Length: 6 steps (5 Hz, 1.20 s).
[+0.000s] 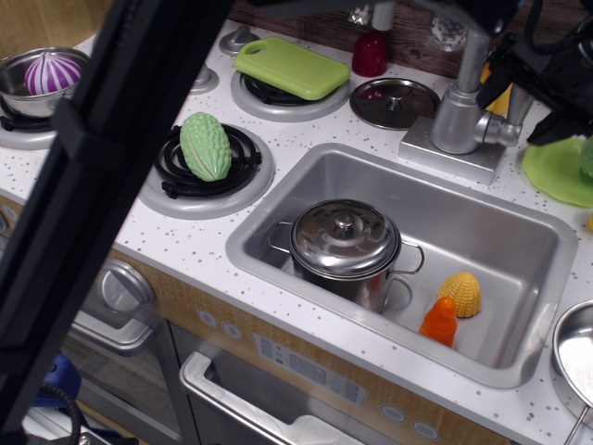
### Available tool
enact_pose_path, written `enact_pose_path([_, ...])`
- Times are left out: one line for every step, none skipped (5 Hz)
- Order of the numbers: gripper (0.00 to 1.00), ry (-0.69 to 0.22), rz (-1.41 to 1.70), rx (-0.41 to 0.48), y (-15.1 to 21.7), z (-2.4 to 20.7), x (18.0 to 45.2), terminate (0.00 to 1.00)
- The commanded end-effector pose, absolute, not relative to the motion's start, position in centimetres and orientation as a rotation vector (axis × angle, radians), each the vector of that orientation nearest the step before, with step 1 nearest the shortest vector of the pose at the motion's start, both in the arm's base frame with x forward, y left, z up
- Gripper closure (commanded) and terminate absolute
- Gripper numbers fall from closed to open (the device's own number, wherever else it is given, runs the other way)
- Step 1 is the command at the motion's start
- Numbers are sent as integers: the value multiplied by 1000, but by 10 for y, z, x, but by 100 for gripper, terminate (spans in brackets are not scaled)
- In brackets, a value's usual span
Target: Turn lever vertical to front
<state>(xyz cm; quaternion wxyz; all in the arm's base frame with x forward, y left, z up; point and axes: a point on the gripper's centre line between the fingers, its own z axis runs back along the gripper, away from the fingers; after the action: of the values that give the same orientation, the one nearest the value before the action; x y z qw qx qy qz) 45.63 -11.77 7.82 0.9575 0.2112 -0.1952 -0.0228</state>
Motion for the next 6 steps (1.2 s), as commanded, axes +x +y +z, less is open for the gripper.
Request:
enact_pose_path([0, -520, -35, 373, -104, 119, 479, 0])
enact_pose_path([0, -528, -43, 347, -100, 118, 491, 0])
enact_pose_path([0, -545, -32, 326, -100, 112, 495, 0])
enact_pose_path([100, -548, -5, 307, -105, 108, 495, 0])
enact_pose_path([100, -519, 23, 290, -114, 104, 486, 0])
enact_pose_path([100, -451, 70, 251, -124, 103, 469, 0])
